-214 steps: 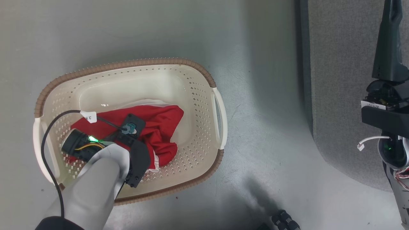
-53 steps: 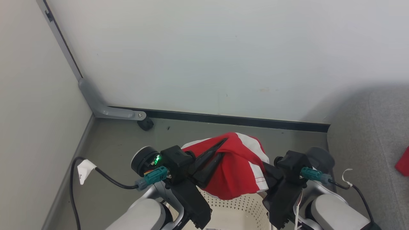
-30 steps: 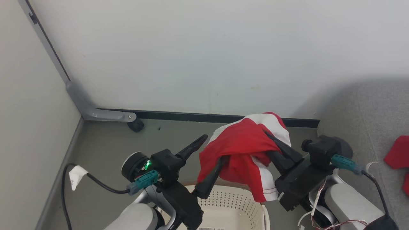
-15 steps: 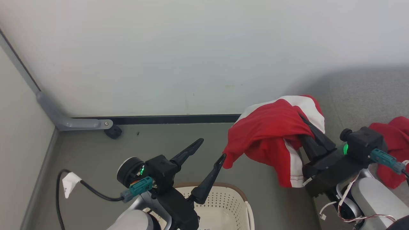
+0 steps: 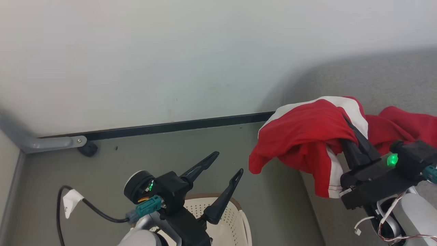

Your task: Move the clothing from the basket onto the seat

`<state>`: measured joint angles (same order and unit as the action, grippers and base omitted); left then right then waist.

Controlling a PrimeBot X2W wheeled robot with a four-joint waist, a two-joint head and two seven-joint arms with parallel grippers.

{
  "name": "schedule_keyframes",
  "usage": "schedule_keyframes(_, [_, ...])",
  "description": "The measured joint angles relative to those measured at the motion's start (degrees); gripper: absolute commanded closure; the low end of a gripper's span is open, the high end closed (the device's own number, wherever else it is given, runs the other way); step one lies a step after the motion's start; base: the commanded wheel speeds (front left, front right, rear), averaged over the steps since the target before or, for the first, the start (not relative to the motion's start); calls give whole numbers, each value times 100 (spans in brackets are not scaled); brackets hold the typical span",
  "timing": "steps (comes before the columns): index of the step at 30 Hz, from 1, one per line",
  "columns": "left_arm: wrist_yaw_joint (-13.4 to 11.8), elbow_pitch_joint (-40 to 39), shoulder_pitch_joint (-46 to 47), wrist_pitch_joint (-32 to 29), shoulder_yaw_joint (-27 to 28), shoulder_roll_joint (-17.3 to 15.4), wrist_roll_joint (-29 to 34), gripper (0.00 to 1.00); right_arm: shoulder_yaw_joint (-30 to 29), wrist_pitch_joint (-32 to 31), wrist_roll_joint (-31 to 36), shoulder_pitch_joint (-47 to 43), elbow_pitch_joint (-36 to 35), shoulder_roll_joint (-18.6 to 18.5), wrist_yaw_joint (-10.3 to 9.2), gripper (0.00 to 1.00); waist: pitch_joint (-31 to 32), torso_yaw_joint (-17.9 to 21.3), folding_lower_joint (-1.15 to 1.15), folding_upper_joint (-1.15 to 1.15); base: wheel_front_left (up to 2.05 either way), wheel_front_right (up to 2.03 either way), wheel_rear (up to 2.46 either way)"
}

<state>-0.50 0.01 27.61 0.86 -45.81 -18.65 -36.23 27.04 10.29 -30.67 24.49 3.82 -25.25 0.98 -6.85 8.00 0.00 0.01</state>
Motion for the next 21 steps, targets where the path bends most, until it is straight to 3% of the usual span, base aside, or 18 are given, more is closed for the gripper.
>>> schedule_keyframes(21, [4,-305,-85,-56,-157,-74,120,0,-531,199,-216,-681,-477,-170,-359,100,-166,1036,0,0,0,0,0])
